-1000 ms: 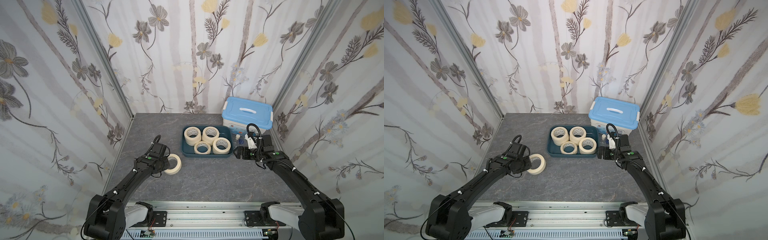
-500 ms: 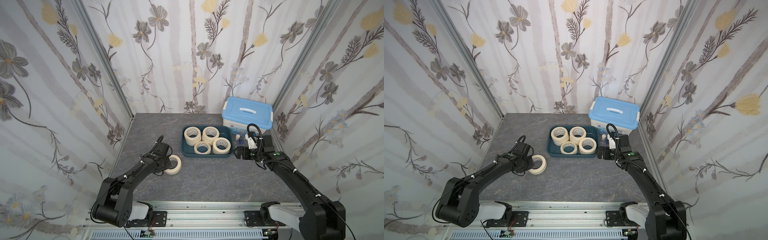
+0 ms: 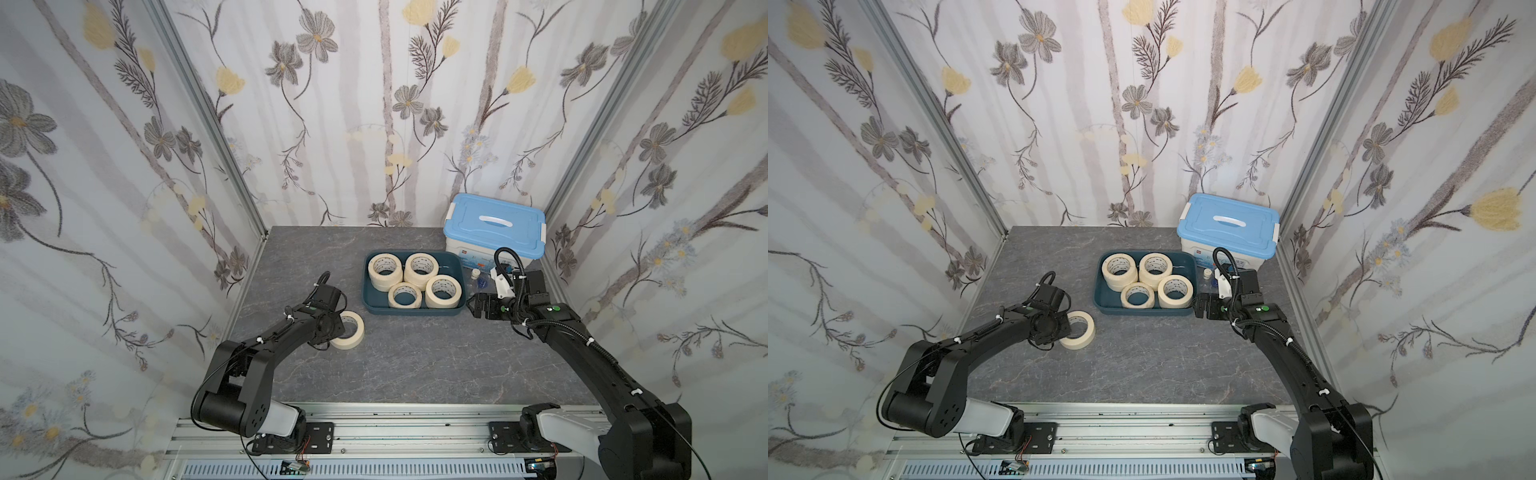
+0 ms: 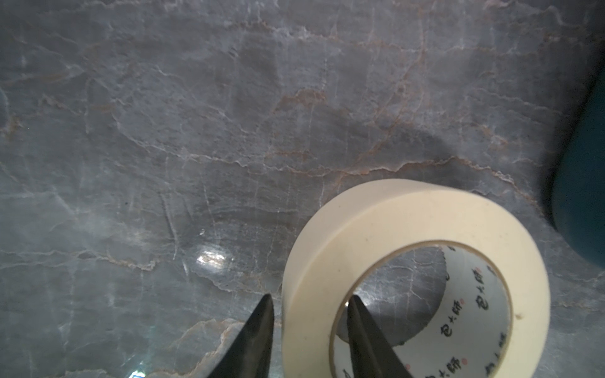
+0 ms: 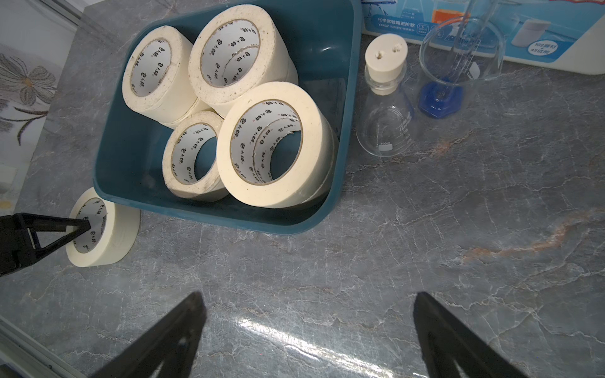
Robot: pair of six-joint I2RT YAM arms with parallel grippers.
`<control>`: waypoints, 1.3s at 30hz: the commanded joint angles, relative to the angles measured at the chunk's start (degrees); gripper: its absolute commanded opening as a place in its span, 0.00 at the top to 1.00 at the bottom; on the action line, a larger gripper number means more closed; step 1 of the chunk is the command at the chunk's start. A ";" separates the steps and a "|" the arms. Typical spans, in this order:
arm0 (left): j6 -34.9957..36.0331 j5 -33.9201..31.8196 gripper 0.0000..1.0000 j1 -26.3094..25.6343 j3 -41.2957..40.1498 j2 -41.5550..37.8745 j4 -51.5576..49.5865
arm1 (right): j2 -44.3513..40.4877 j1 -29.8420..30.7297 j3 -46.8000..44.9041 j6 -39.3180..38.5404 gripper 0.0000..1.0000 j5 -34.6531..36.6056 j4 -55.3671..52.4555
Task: Take out the art tape in the storage box
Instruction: Place the art tape at the center of the board.
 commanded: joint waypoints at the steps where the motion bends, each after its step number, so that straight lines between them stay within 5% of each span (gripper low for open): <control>1: 0.38 -1.42 0.57 0.11 0.40 -0.72 0.02 | -0.30 0.09 0.57 -0.03 0.00 -0.08 -0.52; 6: 1.09 -2.12 0.53 0.05 1.65 -2.43 -1.72 | -0.43 0.04 0.96 -0.11 0.00 -0.15 -0.86; 12: 1.65 -1.70 0.36 0.07 3.11 -6.42 -2.11 | -0.65 0.05 1.11 -0.13 0.00 0.06 -1.12; 19: 2.63 -0.02 0.00 0.11 5.53 -10.33 -1.04 | -0.82 0.05 1.28 -0.23 0.00 -0.08 -1.22; 28: 3.71 4.17 0.00 -1.02 13.06 -6.44 0.51 | -1.25 0.09 1.23 -0.21 0.00 -0.38 -1.47; 39: 6.33 6.27 0.00 -8.48 27.95 8.63 -1.91 | -2.27 0.17 1.41 -0.11 0.00 -0.39 -1.99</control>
